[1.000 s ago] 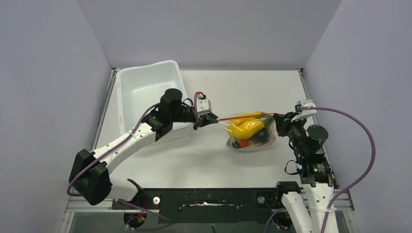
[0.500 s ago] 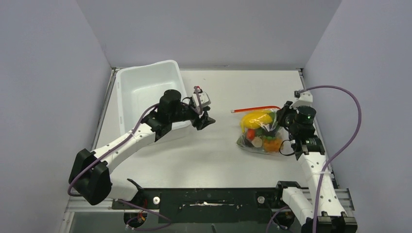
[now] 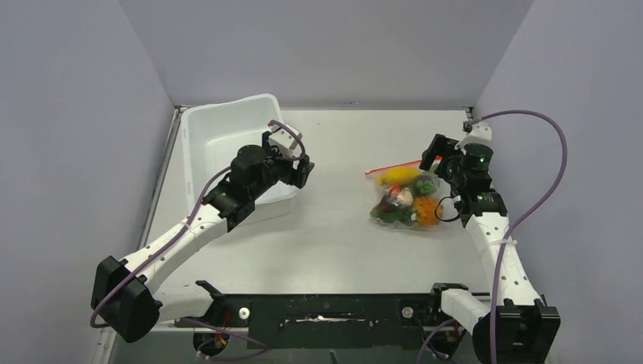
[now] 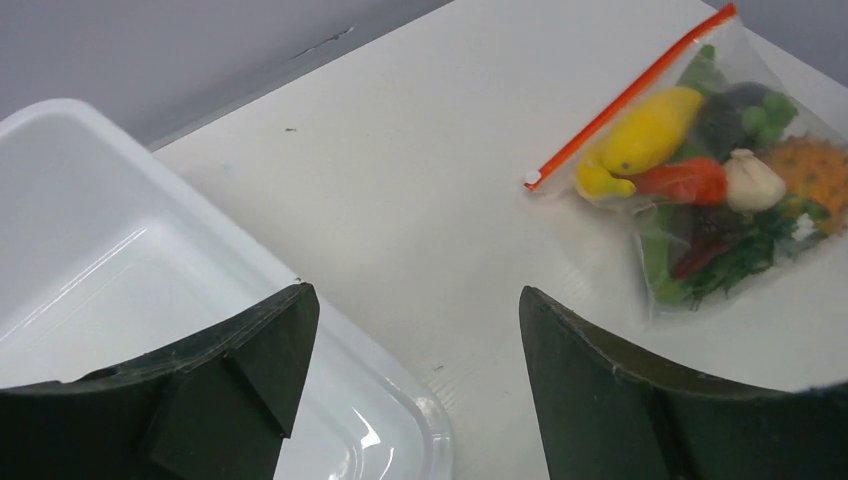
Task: Place the food in the zip-top bag and seal the zipper
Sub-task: Place the zipper food storage bag at the center of the board.
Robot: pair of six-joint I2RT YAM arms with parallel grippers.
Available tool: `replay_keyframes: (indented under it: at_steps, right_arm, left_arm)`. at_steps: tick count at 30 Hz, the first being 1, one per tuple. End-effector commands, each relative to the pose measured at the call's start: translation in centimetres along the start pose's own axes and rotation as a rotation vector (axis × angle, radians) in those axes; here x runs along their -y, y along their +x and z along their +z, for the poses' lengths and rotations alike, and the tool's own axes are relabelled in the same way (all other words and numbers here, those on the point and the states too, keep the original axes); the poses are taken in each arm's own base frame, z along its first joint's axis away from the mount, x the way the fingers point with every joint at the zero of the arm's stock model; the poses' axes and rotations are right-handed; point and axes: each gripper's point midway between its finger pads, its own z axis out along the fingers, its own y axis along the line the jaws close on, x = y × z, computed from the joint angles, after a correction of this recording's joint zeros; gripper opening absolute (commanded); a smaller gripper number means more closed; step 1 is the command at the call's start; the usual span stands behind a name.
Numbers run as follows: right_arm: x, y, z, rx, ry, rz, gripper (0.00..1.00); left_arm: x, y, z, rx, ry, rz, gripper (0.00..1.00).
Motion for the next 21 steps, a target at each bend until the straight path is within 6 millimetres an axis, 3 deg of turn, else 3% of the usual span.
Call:
replay_keyframes:
  at_steps: [1,6,9,14,21]
  right_arm:
    - [-1.6,-4.0,-2.2,0.116,-0.06,0.029,0.99]
    - [-2.5,-3.9,-4.1,0.144,-0.107,0.116,0.98]
    - [-2.3,-3.5,-5.0,0.13,-0.094,0.168,0.98]
    - [-2.1,-2.8,-5.8,0.12,-0.086,0.21,0.98]
    - [-5.3,-3.1,-7.9,0.101,-0.263,0.218,0.98]
  left_arm:
    - [-3.1,-2.4,-1.0,0.064,-0.192,-0.12,0.73]
    - [-4.3,-3.2,-1.6,0.1,-0.288,-0.257,0.74]
    - [-6.1,-3.1,-1.9,0.132,-0.408,-0.369,0.74]
    - [-8.6,-3.3,-3.0,0.134,-0.545,-0.328,0.75]
    - [-11.4,-5.9,-5.7,0.208,-0.641,-0.308,0.75]
